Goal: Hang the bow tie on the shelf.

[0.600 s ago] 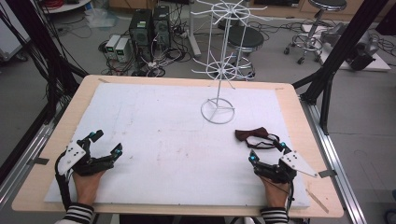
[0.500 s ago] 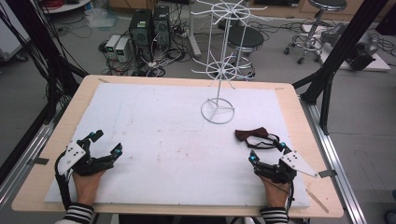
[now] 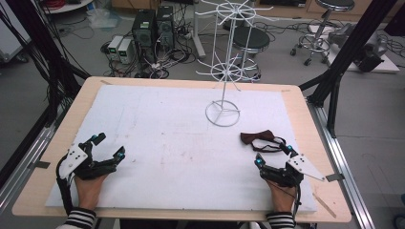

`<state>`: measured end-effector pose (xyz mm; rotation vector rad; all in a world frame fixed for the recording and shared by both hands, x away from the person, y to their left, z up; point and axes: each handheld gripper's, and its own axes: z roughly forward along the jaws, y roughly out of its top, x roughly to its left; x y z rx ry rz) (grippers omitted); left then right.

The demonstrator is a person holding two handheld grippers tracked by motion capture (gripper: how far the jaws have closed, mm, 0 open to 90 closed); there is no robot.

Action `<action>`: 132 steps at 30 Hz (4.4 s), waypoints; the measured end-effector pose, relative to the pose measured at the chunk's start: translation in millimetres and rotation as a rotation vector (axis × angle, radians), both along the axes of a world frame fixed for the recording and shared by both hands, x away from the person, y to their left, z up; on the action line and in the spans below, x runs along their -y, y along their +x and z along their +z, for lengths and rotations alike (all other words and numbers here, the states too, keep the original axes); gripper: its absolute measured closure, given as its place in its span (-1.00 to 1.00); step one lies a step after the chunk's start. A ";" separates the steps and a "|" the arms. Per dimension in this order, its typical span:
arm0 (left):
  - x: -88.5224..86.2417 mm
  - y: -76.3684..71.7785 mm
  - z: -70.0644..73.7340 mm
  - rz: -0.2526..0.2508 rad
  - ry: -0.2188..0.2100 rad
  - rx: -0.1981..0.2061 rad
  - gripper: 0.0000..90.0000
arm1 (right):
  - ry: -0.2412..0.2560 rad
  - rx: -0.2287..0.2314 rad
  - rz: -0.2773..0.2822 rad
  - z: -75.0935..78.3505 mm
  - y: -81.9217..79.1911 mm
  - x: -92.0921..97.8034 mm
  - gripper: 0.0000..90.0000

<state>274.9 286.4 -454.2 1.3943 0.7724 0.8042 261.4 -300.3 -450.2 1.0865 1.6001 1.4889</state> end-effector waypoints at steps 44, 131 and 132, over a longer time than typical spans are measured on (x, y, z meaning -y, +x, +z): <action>-0.2 0.2 0.1 0.003 -0.001 0.000 -0.75 | -0.211 -0.174 0.181 72.1 55.1 5.6 -0.96; -1.2 -0.5 -0.3 -0.004 -0.014 0.006 -0.75 | -0.866 -0.630 0.649 44.5 174.7 -2.2 -0.02; -1.3 -0.5 -0.3 -0.004 -0.014 0.006 -0.75 | -0.865 -0.631 0.653 44.4 174.4 -2.8 0.03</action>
